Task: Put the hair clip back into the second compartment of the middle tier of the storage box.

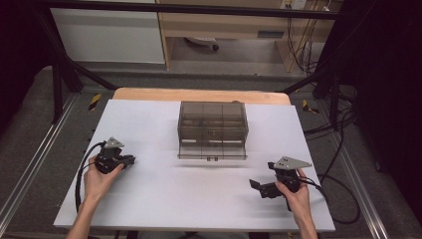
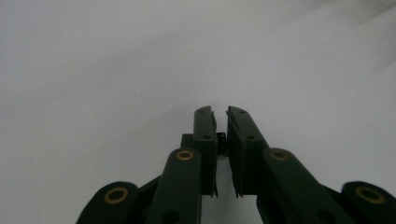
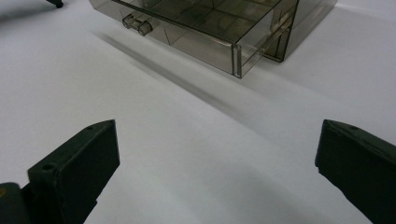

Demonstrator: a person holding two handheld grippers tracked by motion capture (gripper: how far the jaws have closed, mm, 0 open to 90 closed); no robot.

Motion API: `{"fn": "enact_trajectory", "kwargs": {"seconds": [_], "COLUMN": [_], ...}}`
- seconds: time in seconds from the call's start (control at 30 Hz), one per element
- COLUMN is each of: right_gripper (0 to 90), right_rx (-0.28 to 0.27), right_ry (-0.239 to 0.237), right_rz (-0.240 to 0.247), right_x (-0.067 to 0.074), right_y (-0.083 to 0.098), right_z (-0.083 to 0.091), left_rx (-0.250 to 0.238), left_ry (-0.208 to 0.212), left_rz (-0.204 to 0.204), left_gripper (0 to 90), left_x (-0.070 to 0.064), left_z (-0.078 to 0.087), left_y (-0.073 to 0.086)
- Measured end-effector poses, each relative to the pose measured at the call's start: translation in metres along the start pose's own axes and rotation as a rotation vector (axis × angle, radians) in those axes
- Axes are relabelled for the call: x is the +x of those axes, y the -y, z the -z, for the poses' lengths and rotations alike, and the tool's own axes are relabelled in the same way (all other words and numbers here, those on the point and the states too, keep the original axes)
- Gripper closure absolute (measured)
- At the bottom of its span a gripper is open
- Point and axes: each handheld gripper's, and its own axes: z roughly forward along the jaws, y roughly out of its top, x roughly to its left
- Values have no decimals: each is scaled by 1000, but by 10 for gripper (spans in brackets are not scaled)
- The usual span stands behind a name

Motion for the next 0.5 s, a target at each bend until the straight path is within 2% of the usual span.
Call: {"fn": "enact_trajectory", "kwargs": {"seconds": [0.43, 0.5], "right_gripper": [6, 6], "right_rx": [0, -1], "right_ry": [-1, -1], "right_rz": [0, -1], "right_x": [0, 0], "right_y": [0, 0], "right_z": [0, 0], "left_rx": [-1, 2], "left_ry": [7, 3], "left_rz": [16, 17], "left_gripper": [818, 781], "left_x": [0, 0], "left_z": [1, -1], "left_y": [1, 1]}}
